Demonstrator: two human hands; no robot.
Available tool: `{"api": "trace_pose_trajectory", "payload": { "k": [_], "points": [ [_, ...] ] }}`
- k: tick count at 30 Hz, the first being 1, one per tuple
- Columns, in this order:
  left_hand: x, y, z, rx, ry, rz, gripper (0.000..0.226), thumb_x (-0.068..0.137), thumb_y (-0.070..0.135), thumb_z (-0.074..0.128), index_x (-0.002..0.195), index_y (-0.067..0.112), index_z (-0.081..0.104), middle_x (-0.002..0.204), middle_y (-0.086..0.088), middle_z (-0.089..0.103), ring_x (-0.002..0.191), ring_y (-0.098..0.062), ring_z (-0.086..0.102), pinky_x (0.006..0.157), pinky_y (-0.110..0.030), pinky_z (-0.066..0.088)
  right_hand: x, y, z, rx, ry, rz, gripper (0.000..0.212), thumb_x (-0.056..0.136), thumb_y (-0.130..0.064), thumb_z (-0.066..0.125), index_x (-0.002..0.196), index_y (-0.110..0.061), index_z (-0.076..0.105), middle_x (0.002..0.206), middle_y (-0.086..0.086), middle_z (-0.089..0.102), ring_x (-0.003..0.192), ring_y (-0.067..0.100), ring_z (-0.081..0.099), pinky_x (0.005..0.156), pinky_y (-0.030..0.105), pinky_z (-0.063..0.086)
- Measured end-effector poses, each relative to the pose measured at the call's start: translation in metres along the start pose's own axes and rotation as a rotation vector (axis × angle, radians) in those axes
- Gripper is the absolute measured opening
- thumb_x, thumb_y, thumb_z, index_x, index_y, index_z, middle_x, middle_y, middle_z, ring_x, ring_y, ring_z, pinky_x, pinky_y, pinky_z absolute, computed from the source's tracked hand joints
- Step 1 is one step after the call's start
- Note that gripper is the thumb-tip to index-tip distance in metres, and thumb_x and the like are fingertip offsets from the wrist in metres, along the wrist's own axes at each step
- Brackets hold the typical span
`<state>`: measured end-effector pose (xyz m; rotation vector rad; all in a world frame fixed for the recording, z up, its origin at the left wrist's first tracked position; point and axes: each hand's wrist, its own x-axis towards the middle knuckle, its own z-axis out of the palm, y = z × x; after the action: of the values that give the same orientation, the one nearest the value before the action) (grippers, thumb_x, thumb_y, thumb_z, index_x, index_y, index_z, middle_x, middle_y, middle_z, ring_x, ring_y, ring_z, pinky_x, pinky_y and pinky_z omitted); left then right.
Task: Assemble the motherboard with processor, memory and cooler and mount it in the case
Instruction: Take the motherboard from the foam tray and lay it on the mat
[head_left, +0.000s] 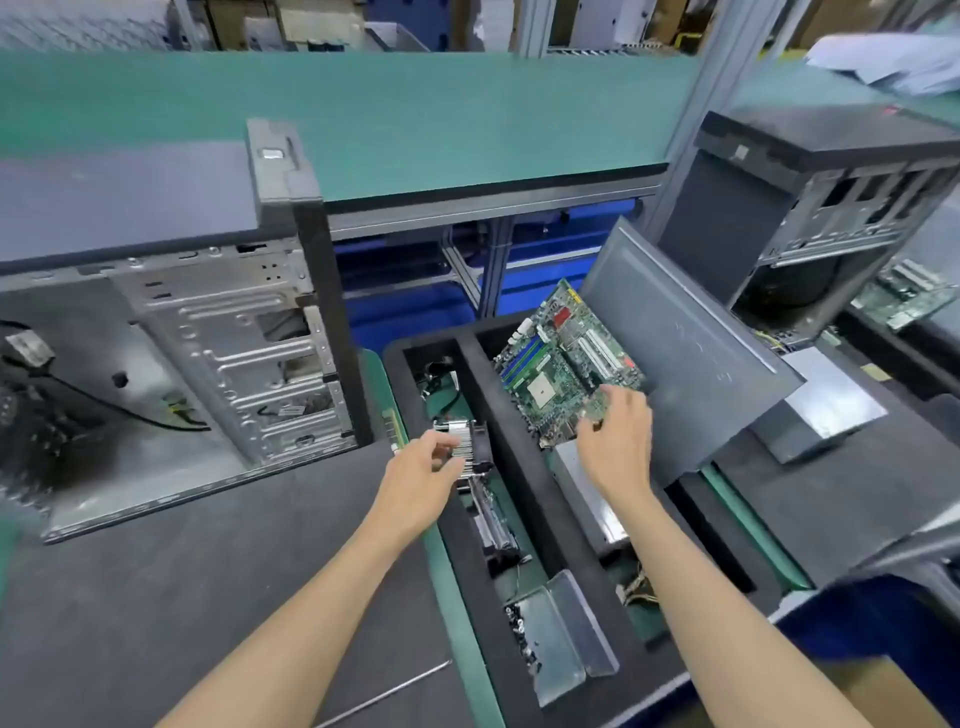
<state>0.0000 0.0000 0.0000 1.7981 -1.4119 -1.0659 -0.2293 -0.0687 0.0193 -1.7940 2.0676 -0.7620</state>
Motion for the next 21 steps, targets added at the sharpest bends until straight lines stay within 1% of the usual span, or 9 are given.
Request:
{"api": "trace_pose_trajectory", "payload": {
  "k": [1, 5, 8, 9, 13, 15, 17, 19, 21],
  "points": [
    [0.007, 0.003, 0.004, -0.009, 0.005, -0.001, 0.023, 0.098, 0.029, 0.055, 0.121, 0.028, 0.061, 0.122, 0.006, 0.061, 0.107, -0.007, 0.059, 0.09, -0.027, 0.046, 0.013, 0.004, -0.003, -0.042, 0.033, -0.011, 0.046, 0.09, -0.009, 0.059, 0.134, -0.005, 0.048, 0.137, 0.016, 0.044, 0.124, 0.034, 0.04, 0.102, 0.044, 0.034],
    [0.037, 0.016, 0.02, -0.045, -0.006, -0.033, 0.024, 0.098, 0.034, 0.054, 0.122, 0.031, 0.06, 0.12, 0.009, 0.062, 0.105, -0.004, 0.06, 0.087, -0.026, 0.045, 0.059, 0.013, -0.011, -0.17, 0.048, 0.01, 0.048, 0.09, -0.009, 0.055, 0.137, -0.004, 0.045, 0.14, 0.018, 0.041, 0.127, 0.038, 0.036, 0.103, 0.048, 0.031],
    [0.055, 0.026, 0.029, -0.098, 0.002, -0.06, 0.023, 0.097, 0.036, 0.055, 0.119, 0.037, 0.06, 0.119, 0.015, 0.061, 0.105, 0.003, 0.057, 0.079, -0.018, 0.041, 0.083, 0.019, -0.008, -0.199, 0.017, 0.017, 0.05, 0.091, -0.011, 0.056, 0.139, -0.004, 0.043, 0.142, 0.021, 0.041, 0.13, 0.04, 0.036, 0.107, 0.048, 0.029],
    [0.06, 0.029, 0.031, -0.118, 0.01, -0.069, 0.022, 0.096, 0.036, 0.055, 0.118, 0.038, 0.06, 0.118, 0.015, 0.062, 0.105, 0.004, 0.057, 0.079, -0.017, 0.039, 0.091, 0.021, -0.007, -0.203, 0.002, 0.022, 0.052, 0.092, -0.012, 0.056, 0.141, -0.004, 0.041, 0.143, 0.021, 0.041, 0.131, 0.04, 0.036, 0.107, 0.049, 0.028],
    [0.075, 0.037, 0.035, -0.165, 0.01, -0.086, 0.024, 0.097, 0.035, 0.056, 0.12, 0.034, 0.061, 0.117, 0.014, 0.063, 0.111, -0.003, 0.057, 0.095, -0.025, 0.04, 0.117, 0.025, -0.003, -0.228, -0.081, 0.062, 0.059, 0.093, -0.021, 0.063, 0.142, -0.003, 0.037, 0.141, 0.022, 0.048, 0.129, 0.04, 0.044, 0.103, 0.049, 0.036],
    [0.079, 0.038, 0.034, -0.173, 0.011, -0.093, 0.023, 0.098, 0.034, 0.056, 0.12, 0.033, 0.061, 0.116, 0.014, 0.063, 0.109, -0.002, 0.057, 0.095, -0.026, 0.041, 0.127, 0.024, -0.002, -0.215, -0.12, 0.093, 0.055, 0.09, -0.027, 0.068, 0.133, -0.002, 0.045, 0.134, 0.021, 0.053, 0.123, 0.04, 0.05, 0.094, 0.046, 0.044],
    [0.081, 0.038, 0.034, -0.18, 0.019, -0.104, 0.023, 0.097, 0.034, 0.056, 0.12, 0.034, 0.062, 0.114, 0.016, 0.063, 0.106, 0.003, 0.057, 0.092, -0.024, 0.04, 0.135, 0.022, -0.001, -0.242, -0.139, 0.109, 0.047, 0.085, -0.036, 0.074, 0.115, -0.005, 0.054, 0.122, 0.019, 0.059, 0.112, 0.039, 0.057, 0.08, 0.042, 0.046],
    [0.081, 0.035, 0.034, -0.183, 0.019, -0.117, 0.023, 0.097, 0.034, 0.056, 0.119, 0.034, 0.062, 0.111, 0.018, 0.063, 0.103, 0.007, 0.056, 0.087, -0.021, 0.04, 0.143, 0.019, -0.002, -0.25, -0.158, 0.139, 0.044, 0.079, -0.042, 0.079, 0.095, -0.011, 0.052, 0.109, 0.015, 0.062, 0.095, 0.038, 0.058, 0.07, 0.037, 0.041],
    [0.079, 0.032, 0.033, -0.19, 0.02, -0.122, 0.022, 0.096, 0.033, 0.057, 0.117, 0.035, 0.063, 0.11, 0.018, 0.064, 0.101, 0.008, 0.057, 0.083, -0.018, 0.041, 0.15, 0.017, -0.001, -0.232, -0.201, 0.143, 0.047, 0.074, -0.043, 0.082, 0.086, -0.013, 0.048, 0.103, 0.013, 0.061, 0.084, 0.035, 0.053, 0.067, 0.036, 0.039]
  ]
}}
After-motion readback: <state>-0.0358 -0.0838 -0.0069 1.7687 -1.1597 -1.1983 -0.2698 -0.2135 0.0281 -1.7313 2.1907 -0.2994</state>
